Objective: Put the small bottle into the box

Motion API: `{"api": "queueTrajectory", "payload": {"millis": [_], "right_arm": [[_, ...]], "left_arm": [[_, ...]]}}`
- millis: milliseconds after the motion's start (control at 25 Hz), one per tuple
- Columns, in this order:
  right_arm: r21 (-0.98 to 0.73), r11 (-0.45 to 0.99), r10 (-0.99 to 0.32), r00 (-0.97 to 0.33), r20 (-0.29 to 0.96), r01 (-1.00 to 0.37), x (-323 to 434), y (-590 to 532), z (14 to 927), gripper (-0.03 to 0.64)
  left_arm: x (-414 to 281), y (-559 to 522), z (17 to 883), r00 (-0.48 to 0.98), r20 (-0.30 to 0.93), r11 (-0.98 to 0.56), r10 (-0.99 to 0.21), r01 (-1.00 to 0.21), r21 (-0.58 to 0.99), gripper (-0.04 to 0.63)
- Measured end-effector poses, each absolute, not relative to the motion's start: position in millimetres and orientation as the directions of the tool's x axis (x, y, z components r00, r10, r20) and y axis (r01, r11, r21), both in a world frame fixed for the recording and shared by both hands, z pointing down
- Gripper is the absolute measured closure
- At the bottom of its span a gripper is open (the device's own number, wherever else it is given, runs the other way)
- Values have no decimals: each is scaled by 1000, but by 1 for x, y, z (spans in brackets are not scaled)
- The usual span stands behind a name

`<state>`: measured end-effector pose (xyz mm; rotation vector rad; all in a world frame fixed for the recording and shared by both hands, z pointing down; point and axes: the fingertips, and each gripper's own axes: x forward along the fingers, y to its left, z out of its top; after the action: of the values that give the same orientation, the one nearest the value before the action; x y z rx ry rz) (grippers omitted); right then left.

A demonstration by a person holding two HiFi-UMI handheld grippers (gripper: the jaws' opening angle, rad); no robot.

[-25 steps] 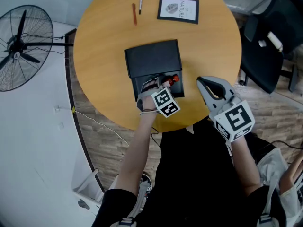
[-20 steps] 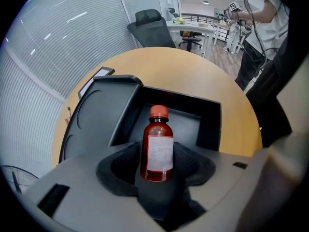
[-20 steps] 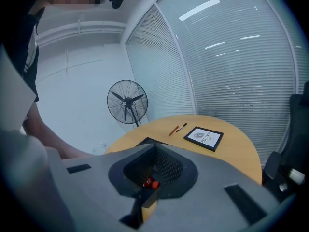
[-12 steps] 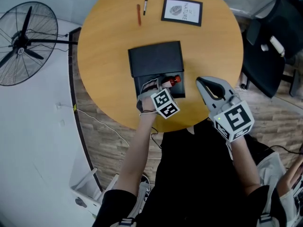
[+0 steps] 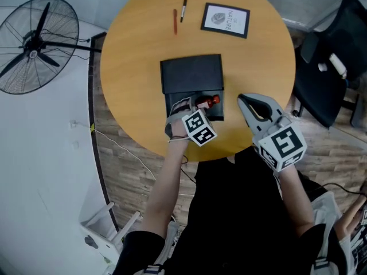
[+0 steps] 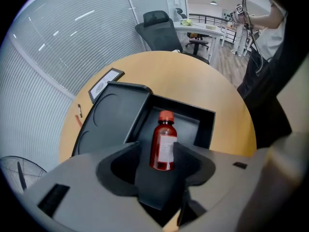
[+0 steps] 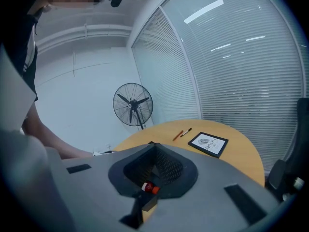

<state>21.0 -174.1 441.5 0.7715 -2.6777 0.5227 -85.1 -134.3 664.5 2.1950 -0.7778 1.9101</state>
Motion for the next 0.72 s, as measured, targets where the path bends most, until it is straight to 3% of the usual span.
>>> {"api": "queueTrajectory", "payload": {"millis": [720], "right_arm": [[-240, 862, -368, -876, 311, -447, 32, -175, 422, 607]], "left_arm": [[-78, -120, 619, -10, 921, -747, -390, -582, -323, 380]]}}
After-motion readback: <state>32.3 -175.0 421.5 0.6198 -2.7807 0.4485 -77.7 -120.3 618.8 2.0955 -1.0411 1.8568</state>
